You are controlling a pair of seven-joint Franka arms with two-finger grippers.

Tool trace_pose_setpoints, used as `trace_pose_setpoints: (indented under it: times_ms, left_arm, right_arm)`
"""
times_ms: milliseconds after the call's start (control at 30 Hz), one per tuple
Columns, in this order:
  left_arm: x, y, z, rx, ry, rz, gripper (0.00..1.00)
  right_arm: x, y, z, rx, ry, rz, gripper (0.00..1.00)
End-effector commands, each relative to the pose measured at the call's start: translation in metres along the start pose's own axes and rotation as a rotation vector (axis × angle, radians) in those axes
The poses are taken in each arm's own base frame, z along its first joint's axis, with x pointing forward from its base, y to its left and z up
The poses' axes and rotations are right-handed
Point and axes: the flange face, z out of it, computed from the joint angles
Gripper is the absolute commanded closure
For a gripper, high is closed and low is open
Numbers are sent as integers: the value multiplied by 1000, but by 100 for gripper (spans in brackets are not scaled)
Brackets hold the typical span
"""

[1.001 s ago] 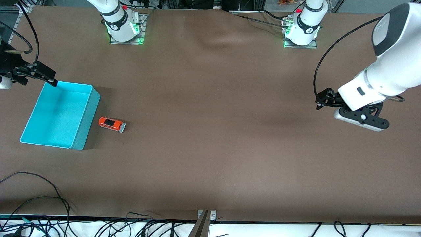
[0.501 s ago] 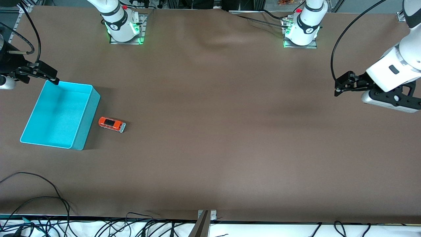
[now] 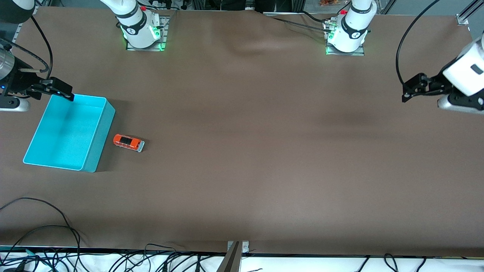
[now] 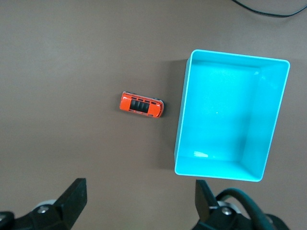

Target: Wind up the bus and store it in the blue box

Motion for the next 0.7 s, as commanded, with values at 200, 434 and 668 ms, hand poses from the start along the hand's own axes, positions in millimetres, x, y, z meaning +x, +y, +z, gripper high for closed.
trace_pose_setpoints:
  times_ms: [200,434,668]
  left_arm:
    - [-25,17,7,-6,-24,25,0]
    - [-28,29,13,-16,-39,81,0]
    - [-36,33,10,-14,-30,84,0]
  right_arm:
    - [4,-13,7,21,-23,-20,0]
    - [3,-17,24,26,-13,-28,0]
    - [0,-38,50,27,-5,-58,0]
